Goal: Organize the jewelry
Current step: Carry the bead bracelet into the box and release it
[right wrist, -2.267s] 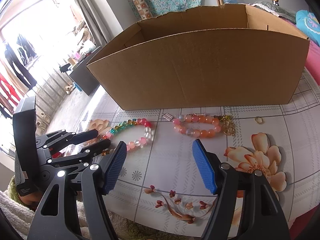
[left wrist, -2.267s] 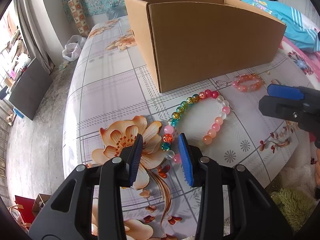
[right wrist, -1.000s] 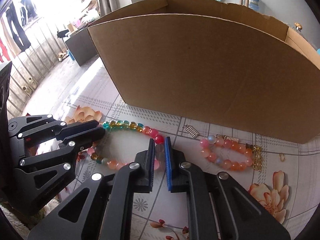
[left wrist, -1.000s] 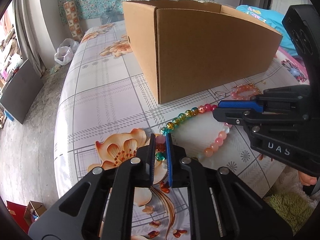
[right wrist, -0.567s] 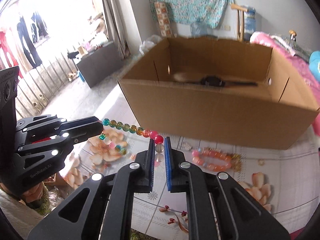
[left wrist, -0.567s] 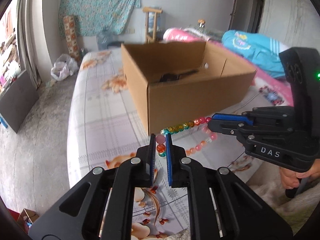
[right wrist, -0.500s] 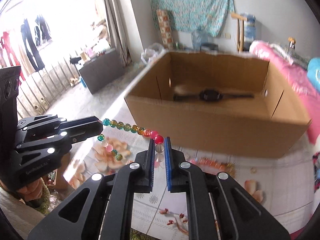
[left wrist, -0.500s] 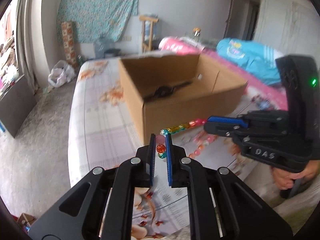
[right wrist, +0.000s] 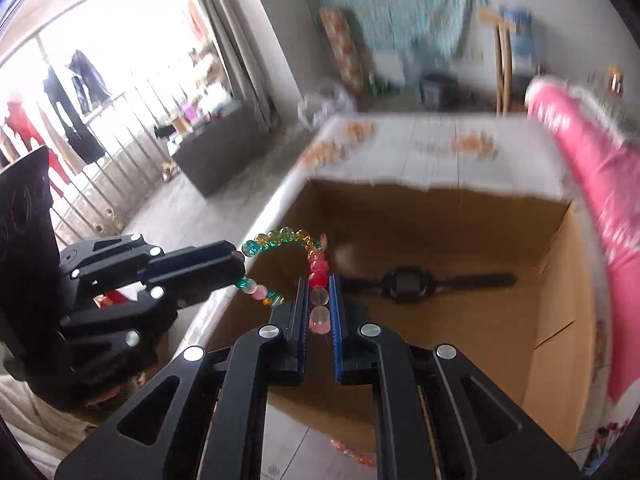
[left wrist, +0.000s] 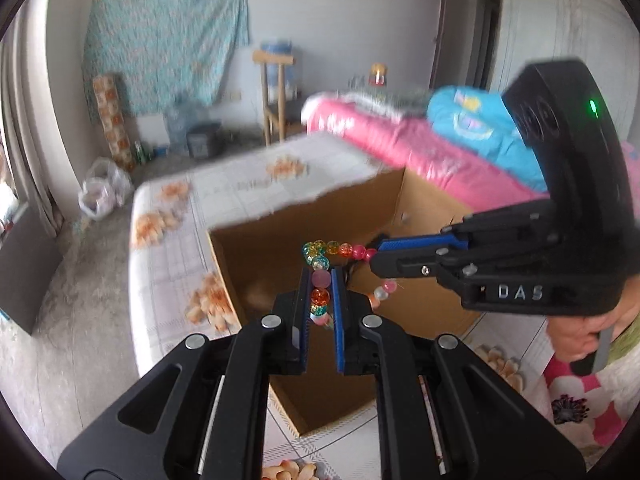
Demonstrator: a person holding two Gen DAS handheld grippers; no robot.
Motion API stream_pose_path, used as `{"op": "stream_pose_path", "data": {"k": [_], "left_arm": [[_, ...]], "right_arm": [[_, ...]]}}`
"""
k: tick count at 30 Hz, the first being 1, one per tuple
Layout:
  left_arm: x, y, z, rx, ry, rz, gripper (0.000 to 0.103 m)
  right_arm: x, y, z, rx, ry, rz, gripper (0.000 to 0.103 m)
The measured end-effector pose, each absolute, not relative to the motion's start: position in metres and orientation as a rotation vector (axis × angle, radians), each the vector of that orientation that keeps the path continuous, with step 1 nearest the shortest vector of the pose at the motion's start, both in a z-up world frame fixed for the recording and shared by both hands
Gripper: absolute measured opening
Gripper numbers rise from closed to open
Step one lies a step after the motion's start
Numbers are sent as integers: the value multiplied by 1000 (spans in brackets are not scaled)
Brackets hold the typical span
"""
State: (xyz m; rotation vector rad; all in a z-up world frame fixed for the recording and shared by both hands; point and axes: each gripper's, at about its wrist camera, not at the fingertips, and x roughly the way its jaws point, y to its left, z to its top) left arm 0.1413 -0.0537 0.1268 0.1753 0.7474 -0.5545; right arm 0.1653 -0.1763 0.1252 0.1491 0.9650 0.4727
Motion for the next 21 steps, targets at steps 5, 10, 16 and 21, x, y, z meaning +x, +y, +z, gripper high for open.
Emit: {"op": "stream_pose_path", "data": {"k": [5, 10, 16, 21], "left_arm": [[164, -67, 80, 256, 907, -533, 9], [167, -73, 63, 342, 974, -539, 9], [168, -73, 57, 386, 1015, -533, 9], [165, -66, 63, 359, 994, -518, 9]], "right_arm": [[193, -169, 66, 175, 1197, 487, 10], [203, -160, 31, 106, 1344, 482, 10], [207, -155, 23, 110, 1397, 479, 11], [204, -162, 31, 141, 1326, 464, 11]]}}
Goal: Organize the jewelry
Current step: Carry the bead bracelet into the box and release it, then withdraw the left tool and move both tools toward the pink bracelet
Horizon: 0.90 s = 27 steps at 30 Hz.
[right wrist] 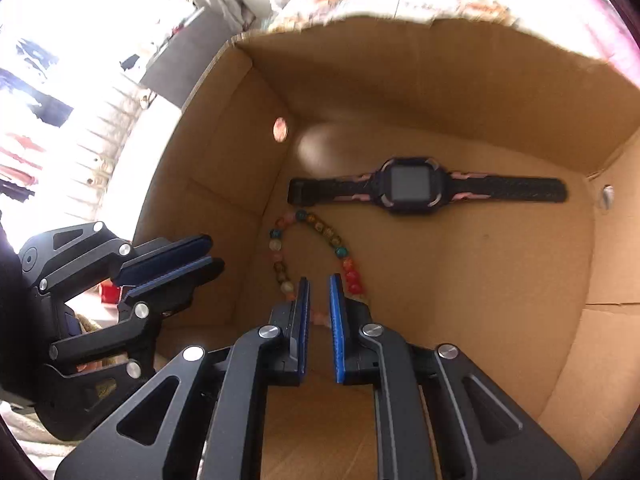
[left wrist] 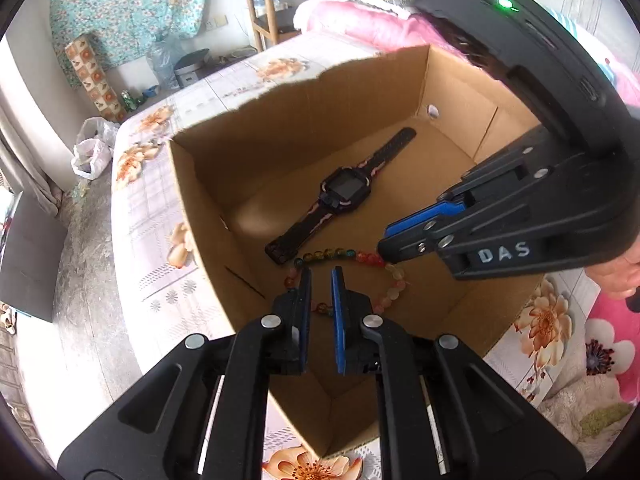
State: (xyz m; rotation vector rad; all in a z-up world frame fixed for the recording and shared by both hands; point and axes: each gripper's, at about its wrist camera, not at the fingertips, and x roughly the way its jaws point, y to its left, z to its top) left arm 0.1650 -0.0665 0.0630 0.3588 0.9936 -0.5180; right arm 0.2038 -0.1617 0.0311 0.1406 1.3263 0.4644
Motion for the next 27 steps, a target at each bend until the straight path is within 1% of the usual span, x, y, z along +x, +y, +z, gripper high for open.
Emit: {"op": "stream_pose_path", "data": {"k": [1, 2, 3, 4, 5, 6, 7, 8, 9, 10, 11, 12, 13, 15, 16, 19, 23, 27], "left_arm": [[160, -64, 66, 353, 972, -515, 10], [157, -62, 71, 343, 951, -513, 11], [153, -58, 75, 330, 929, -512, 16], [150, -55, 80, 314, 909, -510, 21], [145, -50, 85, 290, 884, -508, 23], [140, -45, 90, 262, 862, -509, 28], [136, -41, 93, 242, 848, -510, 31], [130, -37, 97, 217, 830, -511, 33], [124, -35, 101, 195, 813, -513, 39], [118, -32, 104, 179, 802, -513, 44], [111, -31, 106, 163, 792, -512, 46], [106, -30, 110, 151, 783, -515, 51], [98, -30, 112, 137, 766, -523, 58], [84, -30, 115, 124, 740, -532, 66], [76, -30, 115, 119, 728, -536, 68], [52, -34, 112, 106, 708, -558, 75], [35, -40, 96, 101, 744, -548, 76], [23, -45, 74, 91, 819, -526, 76]], "right_arm": [[200, -165, 36, 148, 1290, 460, 13], [193, -170, 45, 153, 1252, 450, 19], [186, -174, 54, 160, 1208, 438, 27], [180, -177, 60, 168, 1171, 432, 31], [173, -181, 67, 179, 1128, 424, 37], [163, -186, 76, 193, 1077, 407, 42], [156, -190, 83, 204, 1040, 394, 44], [145, -196, 92, 220, 990, 379, 48], [136, -200, 99, 231, 949, 367, 54], [129, -204, 104, 241, 913, 355, 57], [121, -207, 110, 248, 877, 339, 63], [113, -210, 115, 251, 847, 325, 68], [105, -211, 119, 251, 820, 313, 70], [85, -215, 126, 245, 768, 282, 75], [78, -216, 128, 242, 753, 272, 76], [53, -218, 129, 236, 711, 253, 83], [29, -222, 123, 203, 693, 193, 88], [9, -225, 115, 136, 703, 122, 93]]}}
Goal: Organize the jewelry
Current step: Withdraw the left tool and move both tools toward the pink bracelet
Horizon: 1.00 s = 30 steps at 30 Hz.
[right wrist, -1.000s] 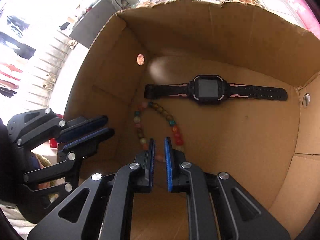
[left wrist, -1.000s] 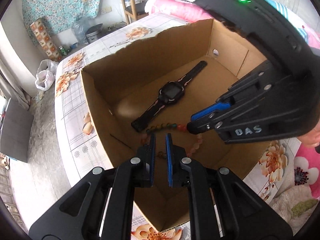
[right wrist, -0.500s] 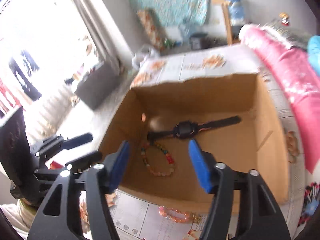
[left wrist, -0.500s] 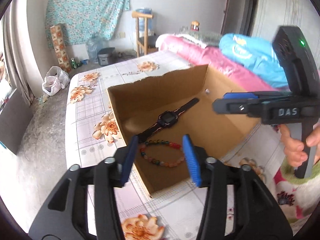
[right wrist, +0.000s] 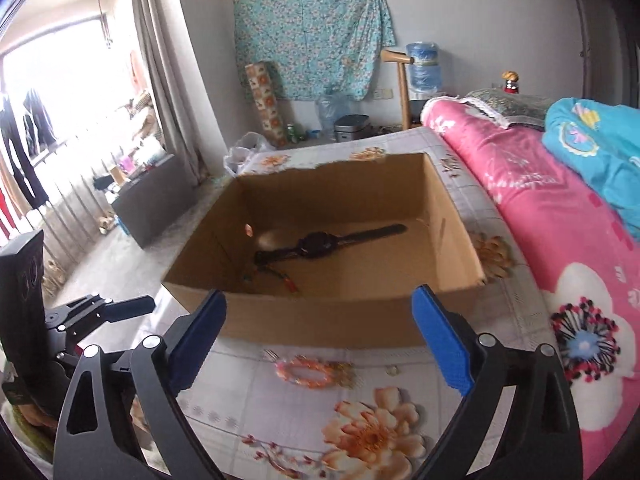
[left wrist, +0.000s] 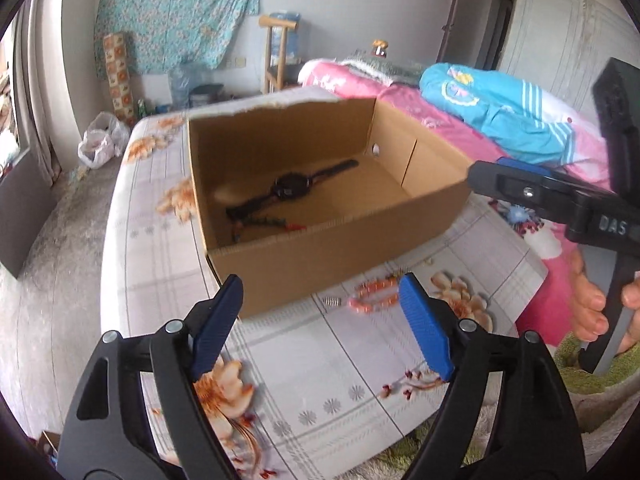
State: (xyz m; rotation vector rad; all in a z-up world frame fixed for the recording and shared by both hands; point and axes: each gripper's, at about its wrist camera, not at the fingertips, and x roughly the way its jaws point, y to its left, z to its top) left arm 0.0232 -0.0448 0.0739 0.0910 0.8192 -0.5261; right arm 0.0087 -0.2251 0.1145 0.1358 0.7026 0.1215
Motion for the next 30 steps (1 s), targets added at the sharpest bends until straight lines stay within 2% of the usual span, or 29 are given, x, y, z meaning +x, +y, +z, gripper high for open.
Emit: {"op": "stream_pose_path", "data": {"k": [9, 18, 27, 30], "left_arm": [[29, -51, 35, 114, 907, -467, 76], [25, -58, 13, 148, 935, -481, 76], [17, -63, 3, 129, 892, -518, 76], [17, -70, 3, 158, 864, -539, 69]], "right_arm": [[-3, -232, 75, 49, 805, -89, 96], [-11, -245, 57, -77, 810, -224, 96], [-11, -242, 49, -3, 843, -125, 96], [-10, -235, 44, 33, 860, -103, 96]]}}
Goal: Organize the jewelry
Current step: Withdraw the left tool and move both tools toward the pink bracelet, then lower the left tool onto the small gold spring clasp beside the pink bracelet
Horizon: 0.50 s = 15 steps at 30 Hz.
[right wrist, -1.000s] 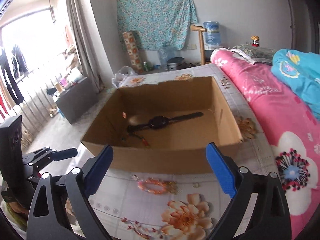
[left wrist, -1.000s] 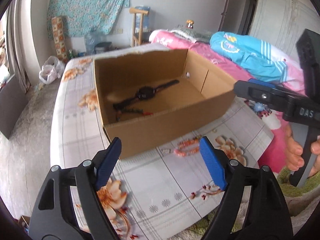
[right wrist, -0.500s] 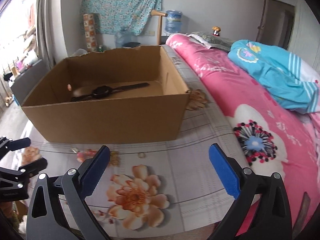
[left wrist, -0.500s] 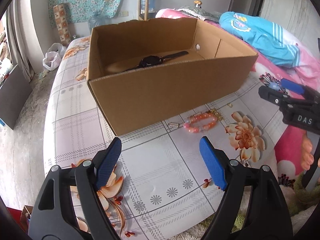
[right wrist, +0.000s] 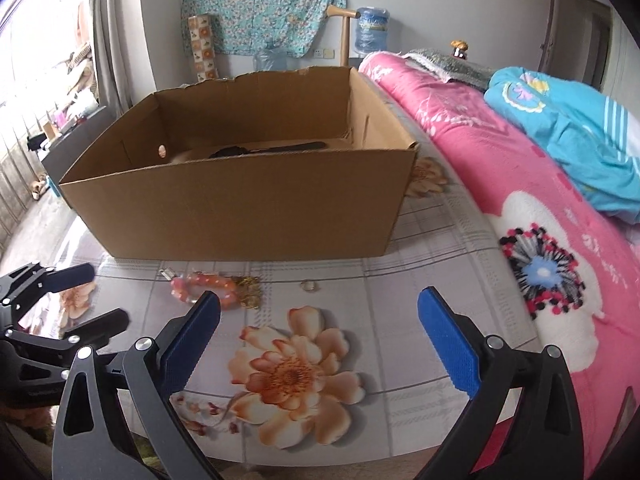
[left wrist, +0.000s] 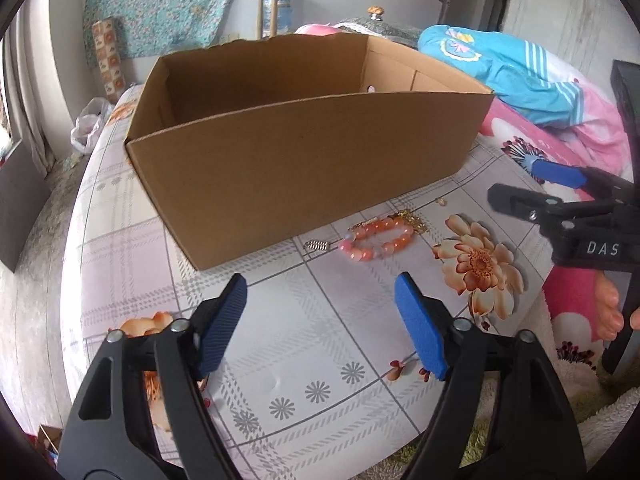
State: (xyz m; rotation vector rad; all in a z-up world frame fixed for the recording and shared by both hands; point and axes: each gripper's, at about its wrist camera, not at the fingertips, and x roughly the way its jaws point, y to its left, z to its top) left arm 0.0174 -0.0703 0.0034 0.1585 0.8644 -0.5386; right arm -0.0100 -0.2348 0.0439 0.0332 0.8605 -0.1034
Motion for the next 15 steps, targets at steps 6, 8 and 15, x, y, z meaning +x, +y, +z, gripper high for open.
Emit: {"op": "stream_pose_path", "data": {"k": [6, 8, 15], "left_arm": [[19, -90, 4, 220, 821, -641, 50], [21, -100, 4, 241, 817, -697, 46], [38, -131, 1, 253, 846, -838, 34]], "right_arm": [[-9, -225, 36, 31, 861, -90, 94], [-8, -226, 35, 56, 869, -84, 90], [-1, -239, 27, 124, 897, -90, 80]]}}
